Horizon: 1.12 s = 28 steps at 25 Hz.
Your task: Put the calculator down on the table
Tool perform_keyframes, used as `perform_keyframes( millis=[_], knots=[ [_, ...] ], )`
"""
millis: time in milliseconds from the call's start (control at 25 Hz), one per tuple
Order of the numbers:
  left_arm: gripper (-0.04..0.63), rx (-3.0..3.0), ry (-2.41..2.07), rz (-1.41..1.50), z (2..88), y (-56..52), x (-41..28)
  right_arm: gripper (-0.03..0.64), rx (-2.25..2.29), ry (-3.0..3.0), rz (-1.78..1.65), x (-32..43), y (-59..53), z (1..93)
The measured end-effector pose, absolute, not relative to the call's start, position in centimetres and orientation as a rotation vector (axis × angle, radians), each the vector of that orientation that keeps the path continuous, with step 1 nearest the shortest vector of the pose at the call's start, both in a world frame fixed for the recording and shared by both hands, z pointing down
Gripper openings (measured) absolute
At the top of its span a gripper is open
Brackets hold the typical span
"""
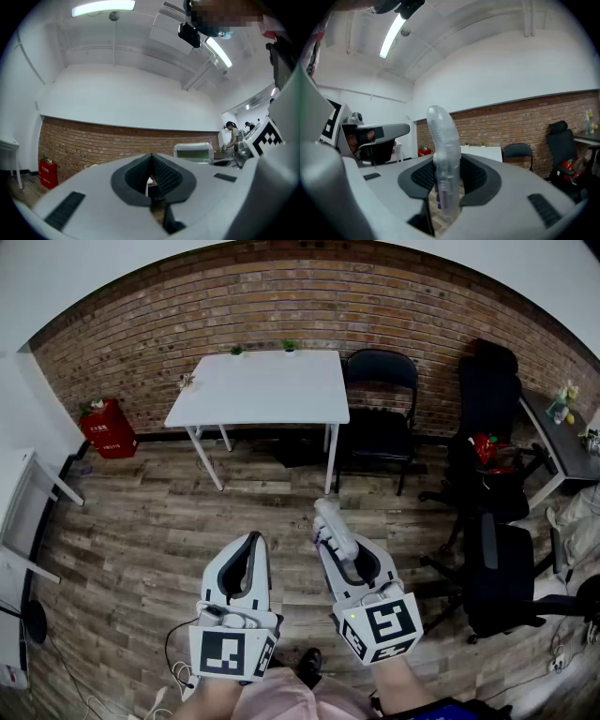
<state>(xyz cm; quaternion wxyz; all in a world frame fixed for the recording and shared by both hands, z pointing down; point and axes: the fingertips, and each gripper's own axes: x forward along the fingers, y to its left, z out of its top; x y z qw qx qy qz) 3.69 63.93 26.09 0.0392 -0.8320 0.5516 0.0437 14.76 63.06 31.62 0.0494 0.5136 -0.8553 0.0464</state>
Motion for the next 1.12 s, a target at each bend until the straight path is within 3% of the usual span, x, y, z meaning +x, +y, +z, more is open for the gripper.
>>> perform_keyframes(
  millis=[680, 1120],
  knots=[
    [0.011, -2.578, 1.726, 0.106, 27.7, 61.9, 4.2, 0.134, 1.588, -2.615, 0.186, 16.3, 60.7, 31.9],
    [0.011, -2.57, 1.801, 0.095, 30.3, 49.6, -1.2, 0.135, 1.537, -2.611, 0.257, 11.8, 49.0, 34.9]
  ],
)
